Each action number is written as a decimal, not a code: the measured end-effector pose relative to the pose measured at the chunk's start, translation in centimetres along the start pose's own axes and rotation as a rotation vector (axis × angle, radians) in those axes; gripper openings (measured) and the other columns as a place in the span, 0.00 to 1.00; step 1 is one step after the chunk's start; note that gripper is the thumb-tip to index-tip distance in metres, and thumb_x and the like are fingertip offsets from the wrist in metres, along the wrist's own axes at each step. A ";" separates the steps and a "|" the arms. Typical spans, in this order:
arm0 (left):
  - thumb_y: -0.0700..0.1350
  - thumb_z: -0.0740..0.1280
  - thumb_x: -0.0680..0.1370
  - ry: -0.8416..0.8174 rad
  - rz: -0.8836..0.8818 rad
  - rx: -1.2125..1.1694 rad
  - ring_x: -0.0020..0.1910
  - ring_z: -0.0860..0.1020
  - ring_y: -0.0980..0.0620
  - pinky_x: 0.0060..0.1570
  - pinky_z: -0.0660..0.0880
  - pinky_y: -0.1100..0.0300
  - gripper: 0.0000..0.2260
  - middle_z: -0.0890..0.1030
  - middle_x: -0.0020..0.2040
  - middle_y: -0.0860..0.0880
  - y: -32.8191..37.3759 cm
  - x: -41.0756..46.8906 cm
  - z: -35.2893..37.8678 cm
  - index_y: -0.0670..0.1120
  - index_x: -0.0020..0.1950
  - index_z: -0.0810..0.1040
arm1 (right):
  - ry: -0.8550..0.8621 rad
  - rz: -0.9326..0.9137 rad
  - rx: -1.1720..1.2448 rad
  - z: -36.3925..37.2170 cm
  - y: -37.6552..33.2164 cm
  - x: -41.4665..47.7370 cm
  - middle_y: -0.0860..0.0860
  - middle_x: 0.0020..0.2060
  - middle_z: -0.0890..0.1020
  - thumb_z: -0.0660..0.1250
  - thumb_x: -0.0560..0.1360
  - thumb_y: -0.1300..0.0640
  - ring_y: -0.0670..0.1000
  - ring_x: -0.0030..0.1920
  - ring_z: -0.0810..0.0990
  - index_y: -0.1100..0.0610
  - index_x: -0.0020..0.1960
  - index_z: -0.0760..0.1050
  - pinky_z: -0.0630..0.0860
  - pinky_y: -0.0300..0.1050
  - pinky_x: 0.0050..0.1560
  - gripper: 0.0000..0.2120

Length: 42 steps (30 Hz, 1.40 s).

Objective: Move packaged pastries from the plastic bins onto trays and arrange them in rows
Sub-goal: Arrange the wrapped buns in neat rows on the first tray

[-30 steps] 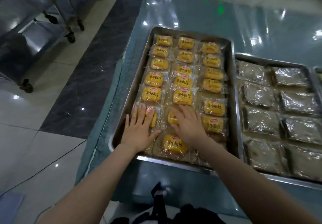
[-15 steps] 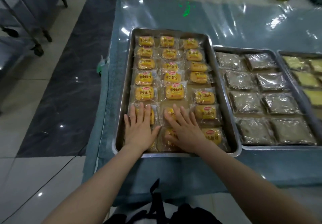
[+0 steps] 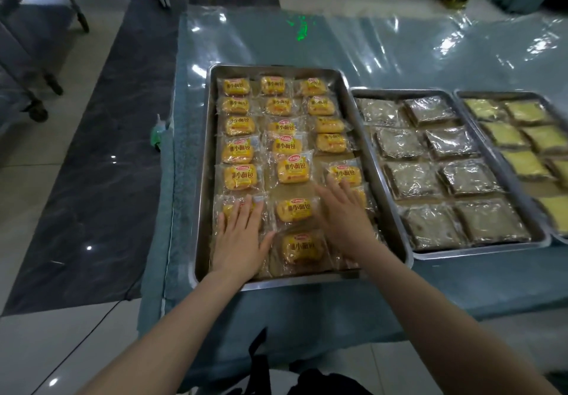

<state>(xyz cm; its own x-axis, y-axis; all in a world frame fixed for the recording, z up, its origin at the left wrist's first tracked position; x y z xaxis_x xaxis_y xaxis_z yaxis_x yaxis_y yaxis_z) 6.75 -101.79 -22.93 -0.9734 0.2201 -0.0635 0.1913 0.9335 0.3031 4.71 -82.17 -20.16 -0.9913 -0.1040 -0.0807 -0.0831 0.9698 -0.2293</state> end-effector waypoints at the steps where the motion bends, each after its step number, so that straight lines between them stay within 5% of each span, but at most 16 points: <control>1: 0.63 0.46 0.78 0.004 -0.007 -0.010 0.74 0.37 0.52 0.69 0.34 0.50 0.30 0.39 0.75 0.53 -0.2 -0.1 0.0 0.56 0.75 0.38 | -0.010 0.046 -0.022 0.0 1.6 0.0 0.47 0.77 0.45 0.52 0.78 0.40 0.57 0.75 0.38 0.41 0.75 0.52 0.43 0.61 0.74 0.27; 10: 0.62 0.48 0.78 -0.015 -0.021 -0.037 0.74 0.36 0.53 0.69 0.34 0.52 0.30 0.38 0.75 0.52 0.0 -0.1 -0.2 0.56 0.75 0.38 | -0.099 0.174 -0.057 2.3 4.4 -1.4 0.50 0.77 0.40 0.52 0.78 0.38 0.61 0.75 0.38 0.42 0.76 0.43 0.44 0.61 0.72 0.31; 21: 0.65 0.46 0.76 0.034 0.004 -0.067 0.73 0.35 0.53 0.70 0.36 0.53 0.31 0.37 0.75 0.52 3.0 5.0 -3.1 0.56 0.75 0.39 | 0.014 0.113 0.024 -1.0 4.0 3.5 0.52 0.78 0.47 0.53 0.81 0.45 0.57 0.76 0.40 0.48 0.77 0.51 0.45 0.56 0.74 0.27; 32: 0.70 0.52 0.74 -0.189 -0.005 0.064 0.73 0.33 0.47 0.68 0.34 0.50 0.39 0.32 0.75 0.50 7.1 12.1 1.1 0.57 0.75 0.35 | -0.157 0.045 0.011 1.4 5.6 7.1 0.55 0.77 0.41 0.51 0.81 0.43 0.59 0.75 0.35 0.50 0.78 0.44 0.38 0.55 0.73 0.30; 42: 0.69 0.40 0.73 -0.146 -0.060 0.127 0.74 0.34 0.48 0.69 0.34 0.49 0.33 0.34 0.75 0.50 7.6 9.6 2.1 0.60 0.73 0.32 | -0.184 0.040 0.033 1.3 5.4 7.5 0.54 0.77 0.39 0.51 0.80 0.40 0.61 0.75 0.34 0.53 0.78 0.42 0.37 0.57 0.72 0.34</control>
<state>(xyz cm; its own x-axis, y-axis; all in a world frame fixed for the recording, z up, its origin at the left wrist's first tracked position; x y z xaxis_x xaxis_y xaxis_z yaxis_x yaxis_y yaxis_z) -0.91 -92.01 -23.28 -0.9567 0.1929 -0.2180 0.1567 0.9724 0.1729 -3.00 -78.03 -23.30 -0.9581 -0.1075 -0.2655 -0.0380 0.9664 -0.2543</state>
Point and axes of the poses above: each hand's wrist, its own x-axis towards the middle knuckle, its own z-axis out of the palm, y = z × x, the point moved 10 cm from there along x, towards the middle knuckle
